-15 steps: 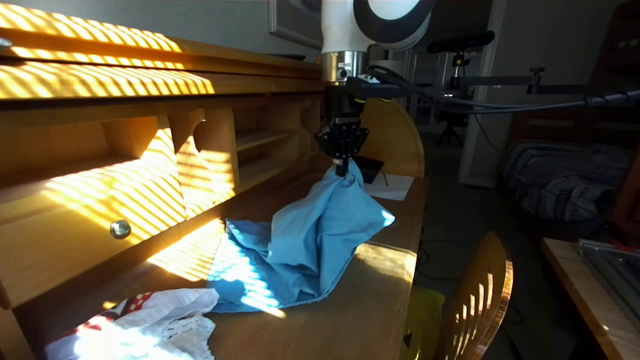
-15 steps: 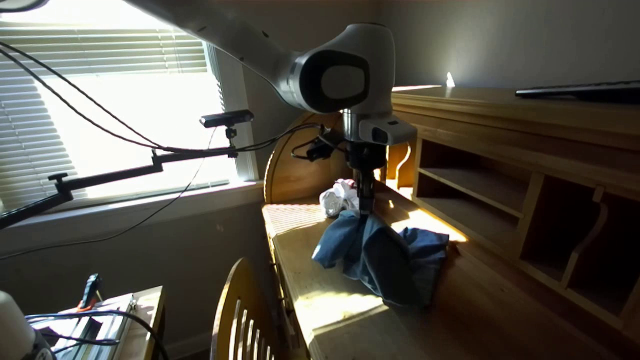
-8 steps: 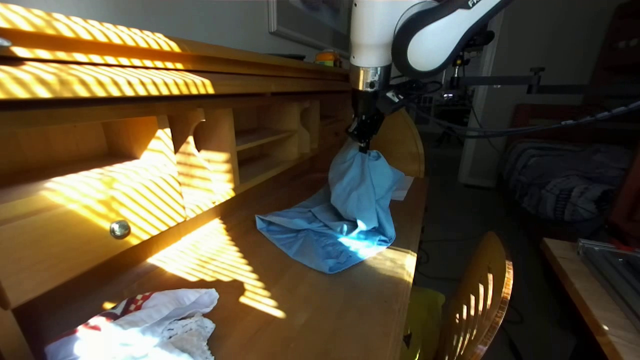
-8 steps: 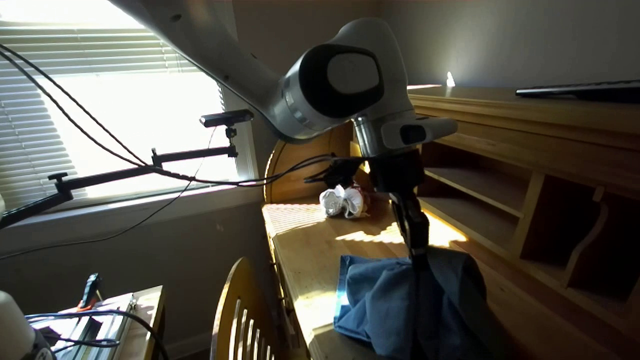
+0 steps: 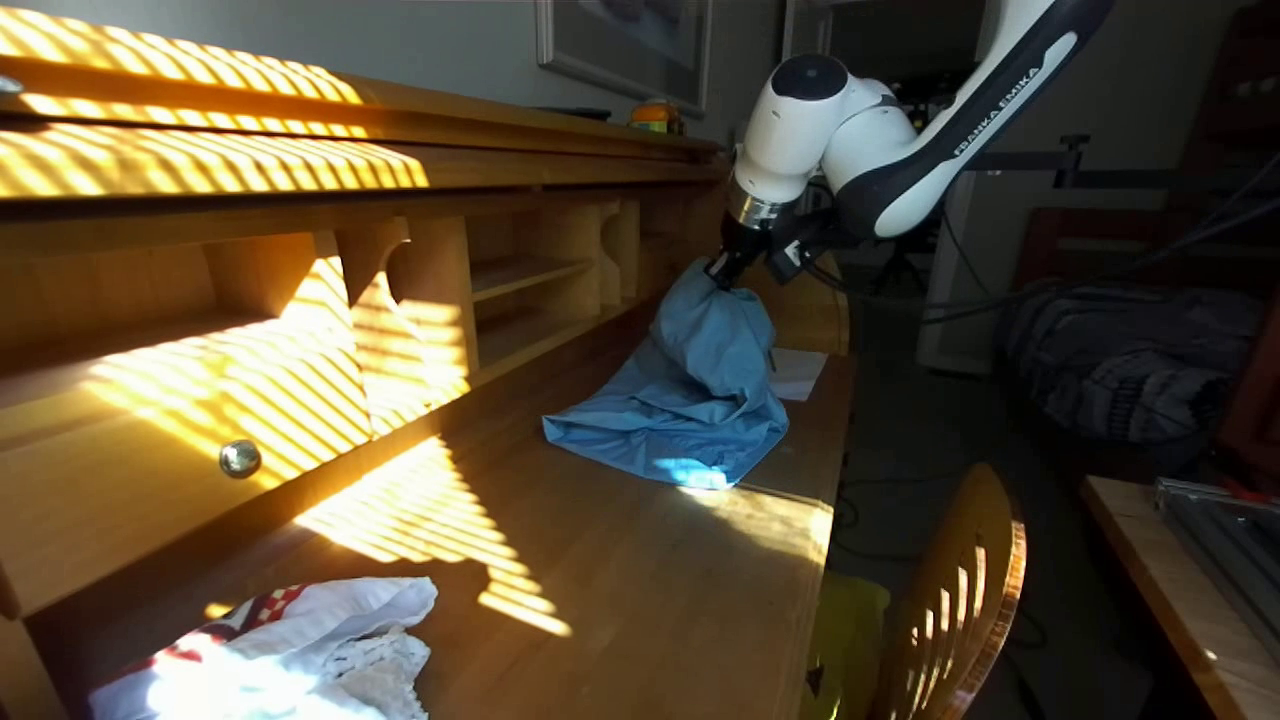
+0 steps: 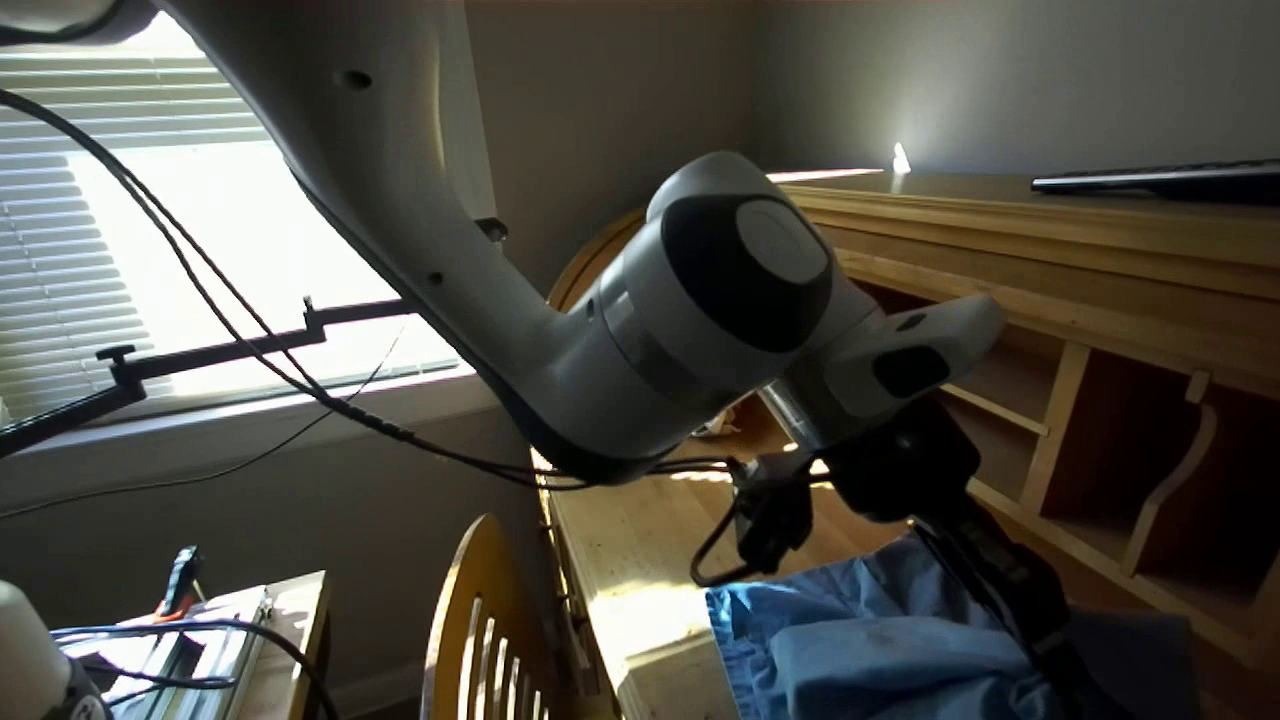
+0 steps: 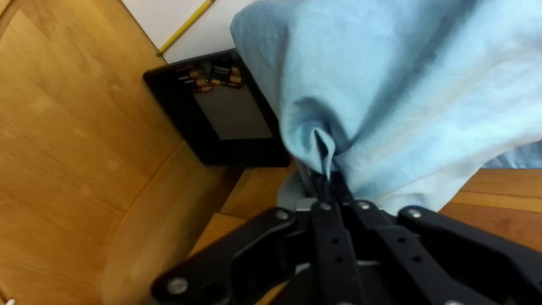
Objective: Move the blue cloth to the right, then to the left
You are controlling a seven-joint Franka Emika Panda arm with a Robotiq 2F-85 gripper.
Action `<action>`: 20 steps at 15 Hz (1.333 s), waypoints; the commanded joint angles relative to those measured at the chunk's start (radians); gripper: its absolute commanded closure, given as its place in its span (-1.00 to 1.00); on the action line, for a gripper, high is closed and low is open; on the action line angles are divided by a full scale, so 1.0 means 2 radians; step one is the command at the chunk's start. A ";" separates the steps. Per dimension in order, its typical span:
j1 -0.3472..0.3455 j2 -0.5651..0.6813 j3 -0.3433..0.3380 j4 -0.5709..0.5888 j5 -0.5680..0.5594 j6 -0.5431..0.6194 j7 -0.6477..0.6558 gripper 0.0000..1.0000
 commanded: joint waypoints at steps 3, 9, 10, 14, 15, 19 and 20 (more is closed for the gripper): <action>0.053 0.071 -0.082 0.052 -0.132 0.005 0.204 0.71; 0.079 0.088 -0.062 0.041 -0.108 -0.023 0.296 -0.26; 0.081 0.083 -0.051 0.037 -0.089 -0.023 0.290 -0.38; 0.058 0.058 0.033 0.027 0.075 -0.005 0.206 -0.95; 0.013 0.055 0.095 0.036 0.092 -0.018 0.199 -1.00; -0.038 0.073 0.181 0.042 0.260 -0.005 0.101 -1.00; -0.064 0.074 0.212 0.042 0.300 -0.011 0.067 -1.00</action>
